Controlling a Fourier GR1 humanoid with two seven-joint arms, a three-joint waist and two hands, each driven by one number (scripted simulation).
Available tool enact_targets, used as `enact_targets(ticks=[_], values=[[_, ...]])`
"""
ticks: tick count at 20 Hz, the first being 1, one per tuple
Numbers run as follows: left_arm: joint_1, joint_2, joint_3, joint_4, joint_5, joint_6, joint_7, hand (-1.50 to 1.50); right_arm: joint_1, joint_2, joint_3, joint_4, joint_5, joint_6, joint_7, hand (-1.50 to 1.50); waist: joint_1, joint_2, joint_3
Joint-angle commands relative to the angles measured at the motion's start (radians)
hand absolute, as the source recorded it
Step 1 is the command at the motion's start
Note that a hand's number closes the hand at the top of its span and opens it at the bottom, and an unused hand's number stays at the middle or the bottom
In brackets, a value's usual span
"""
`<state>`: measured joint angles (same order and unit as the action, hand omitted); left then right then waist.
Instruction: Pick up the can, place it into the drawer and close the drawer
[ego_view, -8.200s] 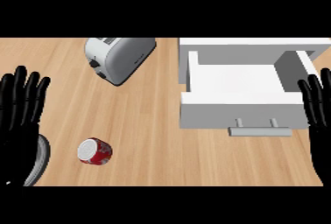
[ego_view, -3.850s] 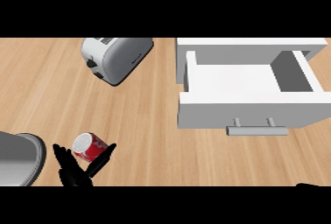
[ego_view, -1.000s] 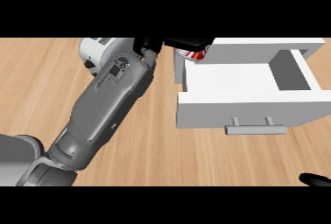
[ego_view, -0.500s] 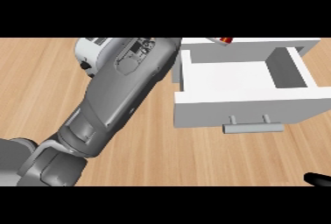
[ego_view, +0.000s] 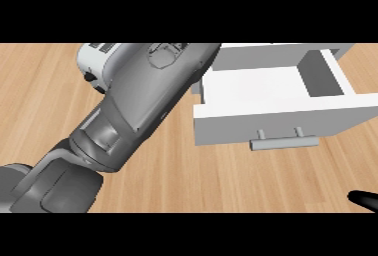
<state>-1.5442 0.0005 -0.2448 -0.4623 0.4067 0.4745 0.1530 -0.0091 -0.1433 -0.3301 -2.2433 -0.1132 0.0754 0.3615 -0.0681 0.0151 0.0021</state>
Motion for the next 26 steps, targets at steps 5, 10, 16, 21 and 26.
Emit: enact_targets(ticks=[5, 10, 16, 21, 26], values=[[-0.036, -0.001, -0.078, 0.090, 0.061, 0.105, -0.041, -1.50, -0.043, -0.008, 0.050, 0.000, 0.039, -0.007, 0.027, -1.50, -0.024, 0.005, 0.001], [-0.050, -0.001, -0.083, 0.136, 0.079, 0.160, -0.078, -1.50, -0.033, -0.008, 0.030, 0.020, 0.021, 0.001, 0.009, -1.50, -0.034, 0.009, 0.002], [-0.081, -0.001, -0.090, 0.175, 0.095, 0.178, -0.100, -1.50, -0.047, -0.063, 0.057, 0.004, 0.101, 0.037, -0.034, -1.50, -0.042, 0.013, 0.001], [-0.071, -0.001, -0.082, 0.155, 0.151, 0.170, -0.106, -1.50, -0.123, -0.109, 0.100, 0.029, 0.203, 0.039, -0.057, -1.50, -0.028, 0.012, 0.000], [-0.065, -0.001, -0.037, 0.160, 0.193, 0.138, -0.157, -1.50, -0.139, -0.155, 0.172, 0.084, 0.359, 0.062, -0.136, -1.50, -0.001, 0.016, -0.001]])
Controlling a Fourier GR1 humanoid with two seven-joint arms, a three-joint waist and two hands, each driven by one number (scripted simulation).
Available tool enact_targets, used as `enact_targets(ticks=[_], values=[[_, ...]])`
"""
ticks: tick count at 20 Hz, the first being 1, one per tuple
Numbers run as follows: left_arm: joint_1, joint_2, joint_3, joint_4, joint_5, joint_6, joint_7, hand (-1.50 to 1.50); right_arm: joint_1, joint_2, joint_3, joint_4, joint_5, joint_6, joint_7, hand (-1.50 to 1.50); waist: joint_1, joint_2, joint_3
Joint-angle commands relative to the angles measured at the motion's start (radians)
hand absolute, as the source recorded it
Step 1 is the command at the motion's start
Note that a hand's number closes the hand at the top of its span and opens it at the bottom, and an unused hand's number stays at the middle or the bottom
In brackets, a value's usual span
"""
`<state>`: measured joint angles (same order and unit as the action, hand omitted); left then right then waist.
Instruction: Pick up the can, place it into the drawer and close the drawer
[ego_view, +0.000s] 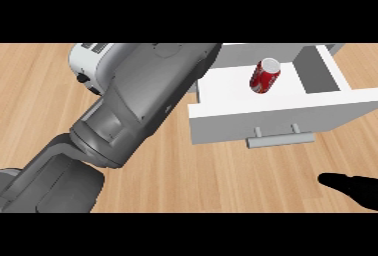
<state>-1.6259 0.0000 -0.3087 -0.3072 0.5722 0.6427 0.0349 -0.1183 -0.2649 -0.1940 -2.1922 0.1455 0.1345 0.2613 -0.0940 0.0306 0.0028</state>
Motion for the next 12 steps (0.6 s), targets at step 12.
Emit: enact_targets(ticks=[12], values=[[0.000, 0.000, -0.017, 0.012, 0.045, 0.018, -0.062, -1.50, -0.178, -0.046, 0.255, 0.402, 0.510, -0.109, -0.193, -1.50, 0.049, -0.007, 0.000]])
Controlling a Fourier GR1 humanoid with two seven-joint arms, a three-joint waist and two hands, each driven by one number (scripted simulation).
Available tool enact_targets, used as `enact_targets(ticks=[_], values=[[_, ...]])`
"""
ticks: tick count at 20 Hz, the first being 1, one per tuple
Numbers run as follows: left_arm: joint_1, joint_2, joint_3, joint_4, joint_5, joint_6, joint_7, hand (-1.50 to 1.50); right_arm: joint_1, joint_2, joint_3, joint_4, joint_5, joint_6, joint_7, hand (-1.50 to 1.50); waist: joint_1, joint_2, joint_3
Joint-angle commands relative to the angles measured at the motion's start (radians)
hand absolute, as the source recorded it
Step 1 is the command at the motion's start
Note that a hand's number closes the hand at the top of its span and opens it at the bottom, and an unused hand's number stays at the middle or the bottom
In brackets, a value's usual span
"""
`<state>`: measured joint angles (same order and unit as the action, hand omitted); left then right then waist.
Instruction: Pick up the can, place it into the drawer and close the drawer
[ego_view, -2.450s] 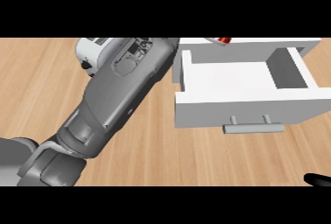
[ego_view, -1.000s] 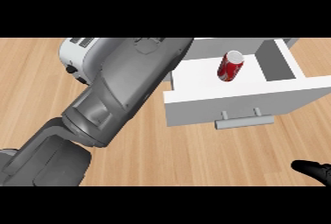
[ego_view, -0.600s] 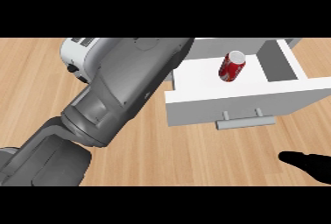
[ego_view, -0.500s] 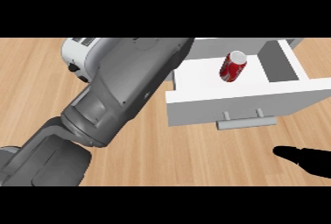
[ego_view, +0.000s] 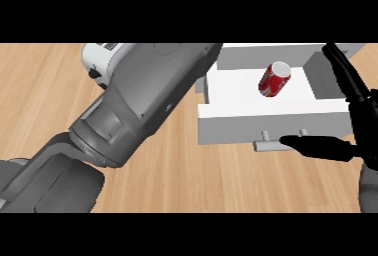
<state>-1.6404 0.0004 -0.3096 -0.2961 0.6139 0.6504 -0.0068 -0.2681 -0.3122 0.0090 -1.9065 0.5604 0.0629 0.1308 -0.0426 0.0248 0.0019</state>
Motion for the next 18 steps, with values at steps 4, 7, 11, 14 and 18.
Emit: enact_targets(ticks=[4, 7, 11, 14, 18], values=[[0.032, 0.000, -0.016, 0.014, -0.022, -0.005, -0.036, -1.50, -0.118, 0.014, 0.127, 0.235, 0.229, -0.065, -0.031, -1.50, 0.027, -0.008, -0.001], [-0.006, 0.033, 0.024, 0.009, -0.013, -0.062, -0.005, -1.50, -0.145, 0.015, 0.118, 0.405, 0.301, -0.145, -0.092, -1.50, 0.050, -0.010, -0.001], [-0.015, 0.005, 0.033, 0.009, -0.018, -0.042, 0.022, -1.50, -0.257, 0.060, 0.126, 0.625, 0.356, -0.235, -0.155, -1.50, 0.056, -0.010, 0.000], [0.019, 0.074, 0.042, 0.007, -0.030, -0.061, 0.012, -1.50, -0.324, 0.110, 0.142, 0.721, 0.415, -0.285, -0.126, -1.50, 0.058, -0.012, -0.001], [0.073, 0.079, 0.017, -0.066, -0.052, -0.063, 0.047, -1.50, -0.384, 0.129, 0.085, 0.921, 0.445, -0.427, -0.174, -1.50, 0.089, -0.021, -0.001]])
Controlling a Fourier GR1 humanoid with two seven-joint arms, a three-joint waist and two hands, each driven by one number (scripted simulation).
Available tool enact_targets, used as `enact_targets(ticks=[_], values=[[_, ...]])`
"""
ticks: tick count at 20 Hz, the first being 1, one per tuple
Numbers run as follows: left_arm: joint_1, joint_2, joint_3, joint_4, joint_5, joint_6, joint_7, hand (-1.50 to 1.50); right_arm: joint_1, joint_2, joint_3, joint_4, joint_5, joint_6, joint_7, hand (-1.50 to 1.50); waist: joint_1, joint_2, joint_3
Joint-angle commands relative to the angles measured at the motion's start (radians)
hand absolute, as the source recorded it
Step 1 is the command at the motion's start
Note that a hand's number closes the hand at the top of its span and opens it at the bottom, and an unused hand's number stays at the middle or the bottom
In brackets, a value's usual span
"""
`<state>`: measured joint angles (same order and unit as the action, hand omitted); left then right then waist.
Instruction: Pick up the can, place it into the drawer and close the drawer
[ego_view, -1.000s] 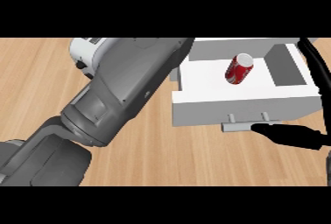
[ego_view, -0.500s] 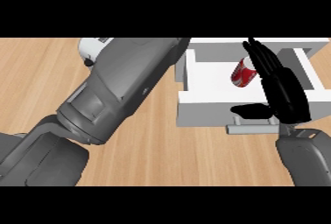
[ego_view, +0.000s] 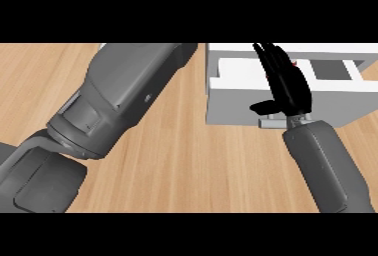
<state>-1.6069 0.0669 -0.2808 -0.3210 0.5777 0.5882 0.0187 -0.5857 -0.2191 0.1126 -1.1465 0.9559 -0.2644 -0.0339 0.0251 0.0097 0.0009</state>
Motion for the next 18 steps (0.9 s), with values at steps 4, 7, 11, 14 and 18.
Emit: enact_targets(ticks=[4, 7, 11, 14, 18], values=[[0.070, 0.056, -0.010, -0.073, -0.026, -0.023, 0.037, -1.50, -0.154, 0.039, -0.065, 0.324, 0.082, -0.223, -0.034, -1.50, 0.024, -0.002, 0.000], [0.093, 0.082, -0.007, -0.101, -0.024, -0.043, 0.066, -1.50, -0.252, 0.023, -0.112, 0.418, 0.087, -0.280, -0.031, -1.50, 0.039, 0.001, 0.000], [0.154, 0.126, -0.020, -0.179, -0.040, -0.045, 0.086, -1.50, -0.333, 0.062, -0.117, 0.526, 0.125, -0.349, 0.000, -1.50, 0.050, -0.006, -0.001], [0.129, 0.137, -0.022, -0.199, -0.043, -0.050, 0.136, -1.50, -0.446, 0.021, -0.164, 0.620, 0.104, -0.346, -0.023, -1.50, 0.061, 0.002, 0.000], [0.159, 0.180, -0.037, -0.266, -0.055, -0.069, 0.163, -1.50, -0.499, 0.022, -0.176, 0.705, 0.127, -0.407, -0.020, -1.50, 0.086, 0.006, 0.000]])
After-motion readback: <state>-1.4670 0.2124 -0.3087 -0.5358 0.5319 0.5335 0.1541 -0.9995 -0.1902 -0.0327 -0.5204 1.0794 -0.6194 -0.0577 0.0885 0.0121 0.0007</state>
